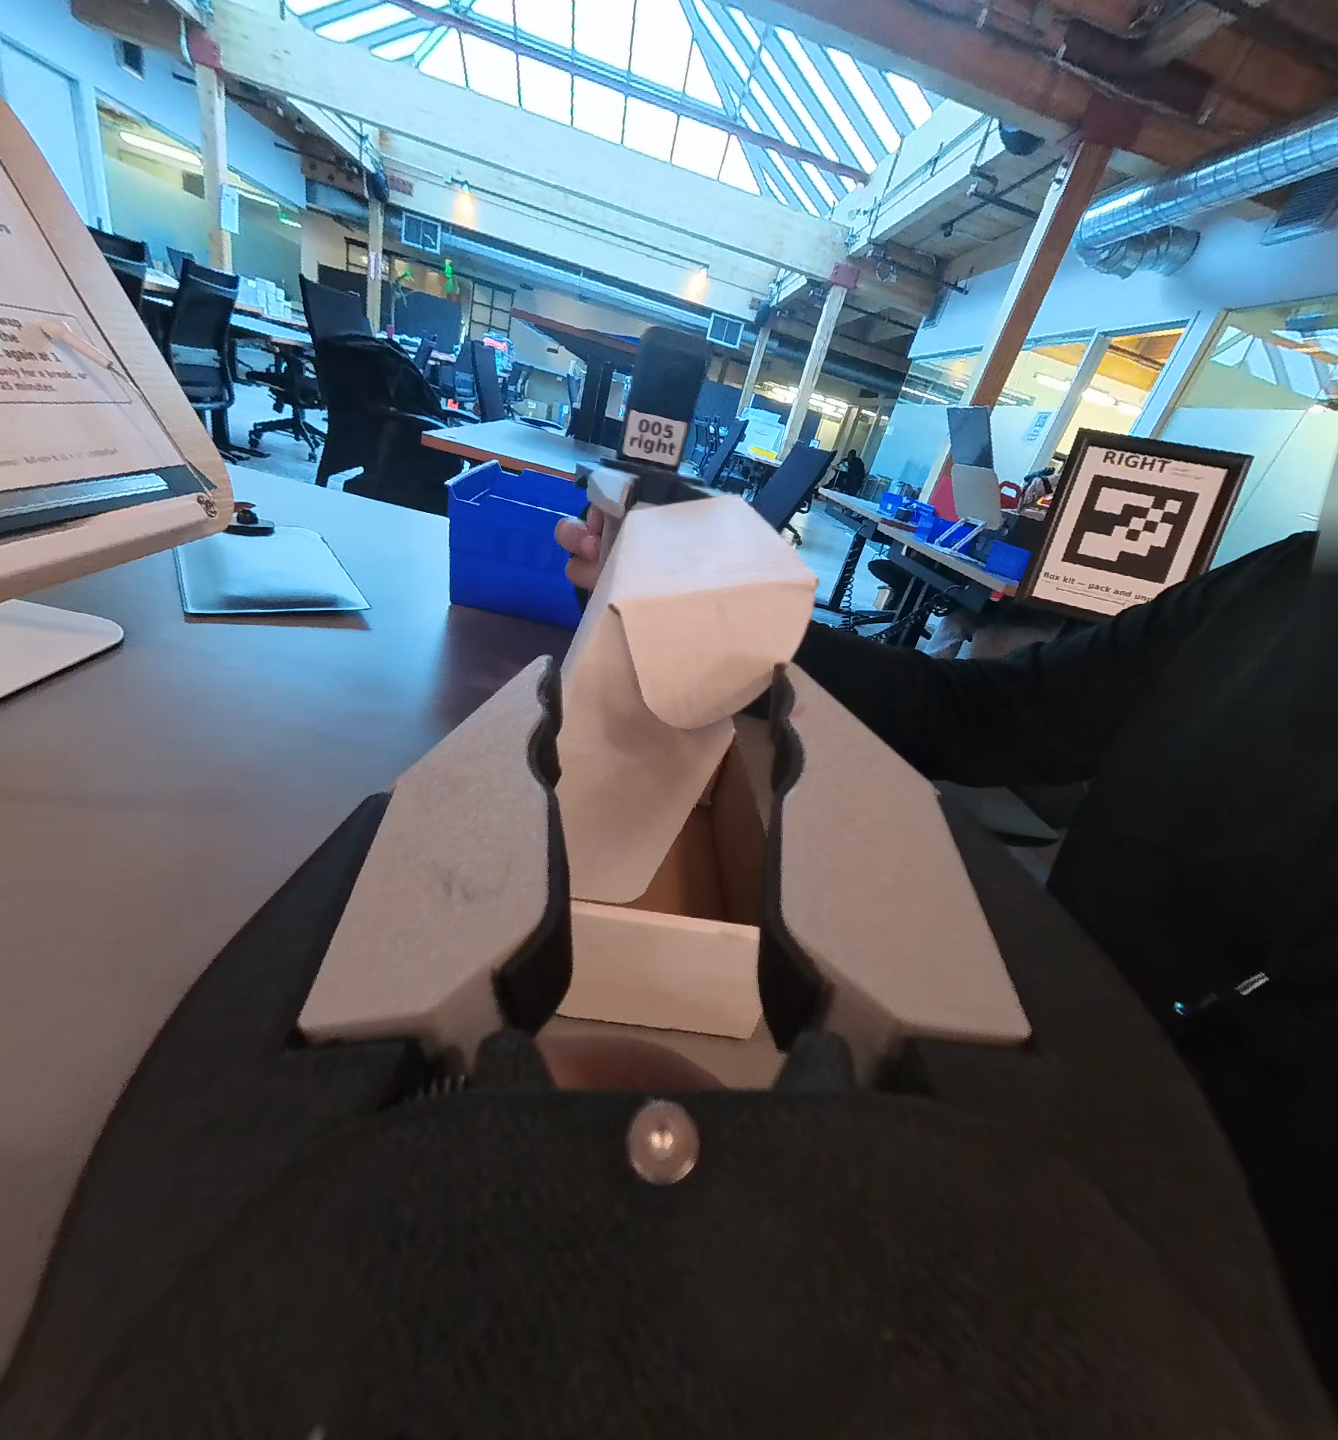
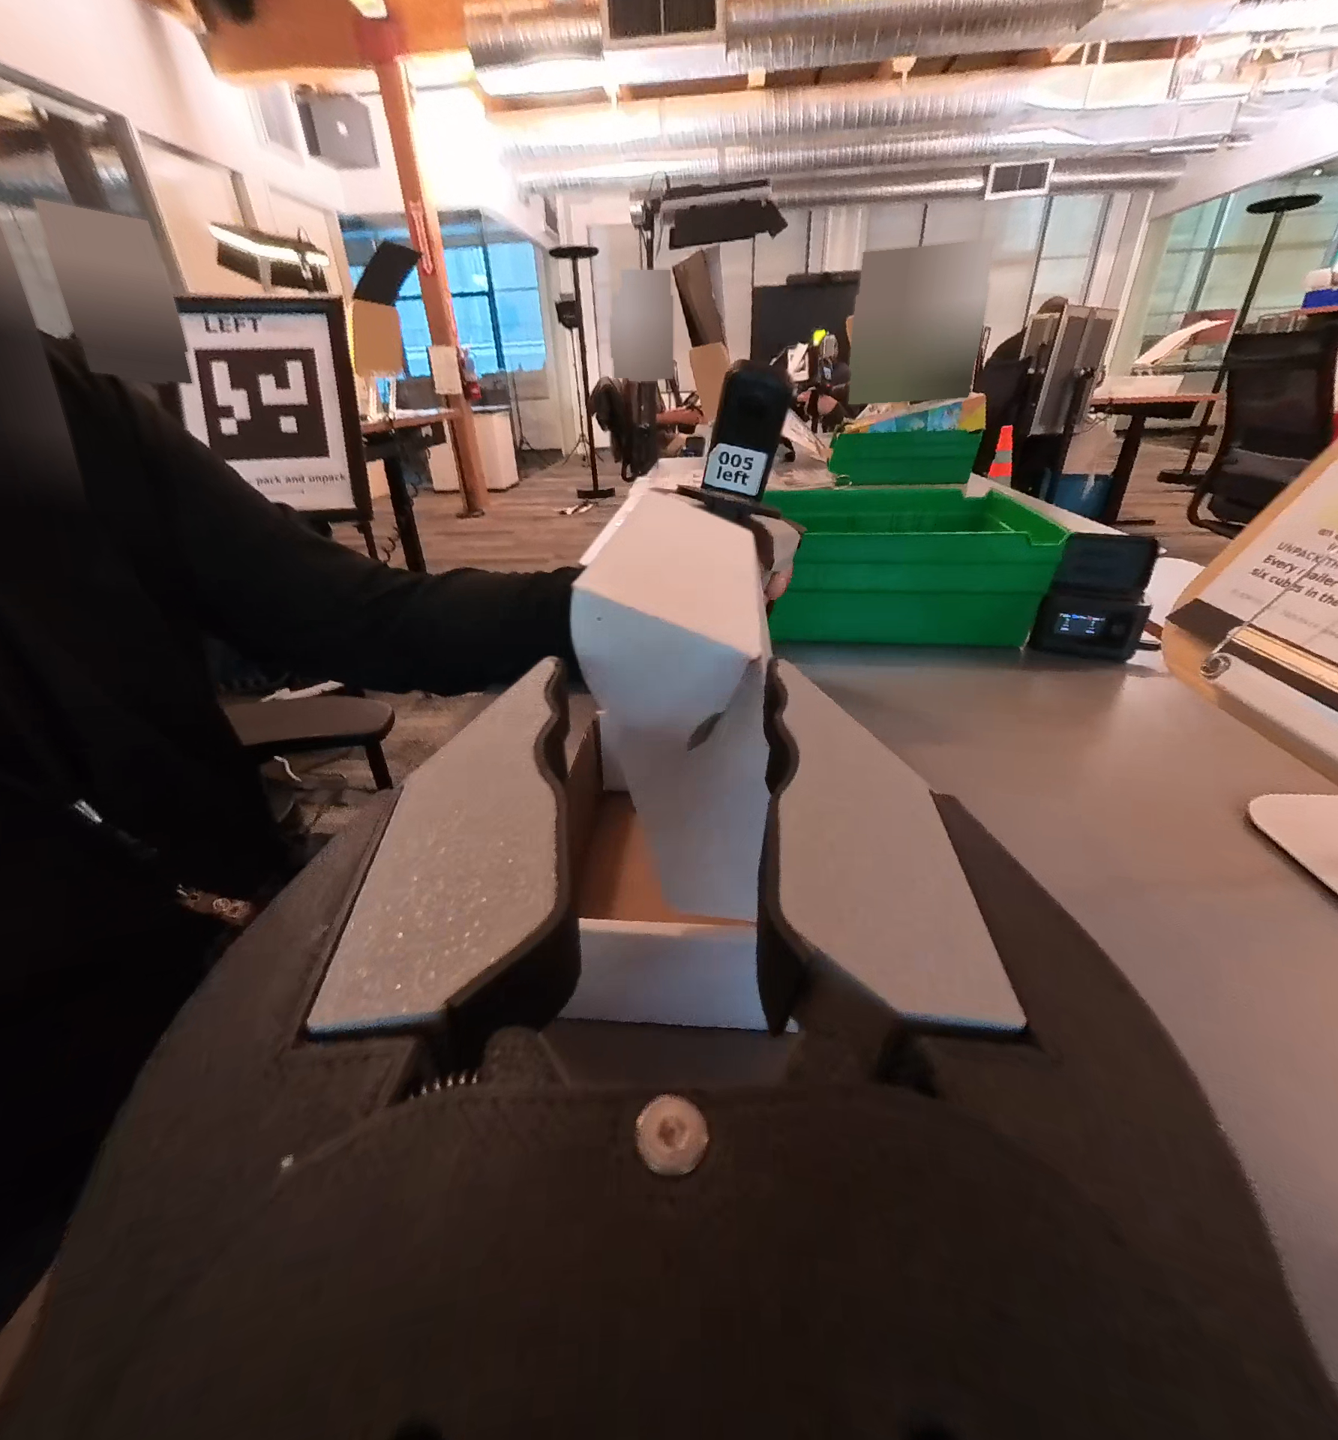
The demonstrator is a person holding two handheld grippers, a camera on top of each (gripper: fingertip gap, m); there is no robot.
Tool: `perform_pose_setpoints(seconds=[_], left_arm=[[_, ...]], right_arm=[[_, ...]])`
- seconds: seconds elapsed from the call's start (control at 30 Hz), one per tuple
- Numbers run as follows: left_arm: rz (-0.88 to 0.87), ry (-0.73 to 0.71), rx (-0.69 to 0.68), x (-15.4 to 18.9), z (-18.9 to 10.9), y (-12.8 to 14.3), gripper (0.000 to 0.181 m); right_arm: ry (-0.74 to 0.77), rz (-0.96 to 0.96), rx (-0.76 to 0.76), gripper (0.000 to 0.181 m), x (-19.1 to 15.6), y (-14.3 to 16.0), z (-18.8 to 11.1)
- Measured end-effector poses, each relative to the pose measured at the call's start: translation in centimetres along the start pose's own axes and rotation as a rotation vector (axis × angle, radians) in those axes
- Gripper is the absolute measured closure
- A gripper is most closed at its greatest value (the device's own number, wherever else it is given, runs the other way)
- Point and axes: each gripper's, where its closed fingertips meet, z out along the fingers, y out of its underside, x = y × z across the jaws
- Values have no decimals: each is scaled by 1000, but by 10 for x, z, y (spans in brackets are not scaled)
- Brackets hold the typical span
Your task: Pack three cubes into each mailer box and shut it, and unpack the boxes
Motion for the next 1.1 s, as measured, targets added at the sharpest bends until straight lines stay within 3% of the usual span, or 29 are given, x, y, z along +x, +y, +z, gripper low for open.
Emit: perform_pose_setpoints(seconds=[0.47, 0.67, 1.1], left_arm=[[-5, -11, 63, -2, -2, -12, 137], [-22, -132, 70, -27, 1, -10, 181], [-2, -115, -12, -22, 13, 6, 181]], right_arm=[[26, 158, 82, 137, 17, -10, -9], [124, 288, 80, 149, 42, -1, -10], [56, 312, 22, 151, 31, 10, 5]])
